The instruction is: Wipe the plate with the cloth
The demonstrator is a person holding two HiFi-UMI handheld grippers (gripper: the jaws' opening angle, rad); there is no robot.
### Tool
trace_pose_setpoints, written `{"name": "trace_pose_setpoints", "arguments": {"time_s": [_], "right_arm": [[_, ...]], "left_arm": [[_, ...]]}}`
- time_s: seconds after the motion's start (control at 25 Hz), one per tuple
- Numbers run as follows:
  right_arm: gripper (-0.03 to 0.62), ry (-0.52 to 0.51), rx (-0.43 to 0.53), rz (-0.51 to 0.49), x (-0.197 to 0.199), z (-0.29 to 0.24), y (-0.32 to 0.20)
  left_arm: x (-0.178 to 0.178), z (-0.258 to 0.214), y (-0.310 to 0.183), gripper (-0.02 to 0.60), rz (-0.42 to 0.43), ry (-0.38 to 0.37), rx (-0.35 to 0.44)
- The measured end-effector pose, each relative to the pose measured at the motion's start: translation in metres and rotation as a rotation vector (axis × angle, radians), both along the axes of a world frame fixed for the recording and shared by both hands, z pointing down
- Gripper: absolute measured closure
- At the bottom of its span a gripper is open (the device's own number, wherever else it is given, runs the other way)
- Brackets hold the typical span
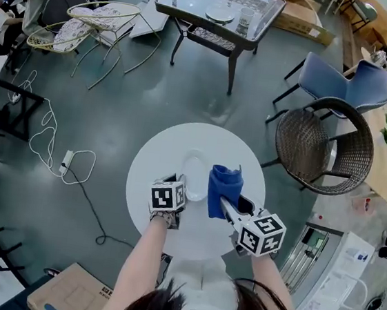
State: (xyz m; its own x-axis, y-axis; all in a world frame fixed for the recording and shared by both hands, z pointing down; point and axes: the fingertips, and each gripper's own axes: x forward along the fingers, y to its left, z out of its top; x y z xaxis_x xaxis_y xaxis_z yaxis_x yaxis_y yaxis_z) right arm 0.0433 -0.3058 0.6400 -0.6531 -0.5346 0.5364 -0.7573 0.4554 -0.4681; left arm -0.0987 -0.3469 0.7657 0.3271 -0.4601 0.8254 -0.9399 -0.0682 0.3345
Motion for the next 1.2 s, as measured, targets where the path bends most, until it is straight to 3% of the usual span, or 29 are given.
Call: {"name": "trace_pose_setpoints", "arguments": {"time_s": [0.12,0.56,0.8,1.2], "right_arm": [[0.461,-0.002,0.002,-0.007,-0.004,-0.002,0.0],[0.461,-0.005,0.033,-0.009,-0.008,-0.02,0.0],[0.461,-0.005,0.063,-0.01,-0.007,-0.039,0.005],[0.461,0.007,0.134,-0.063,0.001,-0.079,0.028]], "left_arm": [[-0.002,-0.001,0.001,0.509,-0.037,0.114,-0.004],[0.003,-0.032,0.011,0.557,-0.068,0.411,0.093],[0.005,-0.052,0.021,0.558,-0.055,0.467,0.123],[0.015,-0.14,0.041,0.56,-0.118,0.619,0.303]]}}
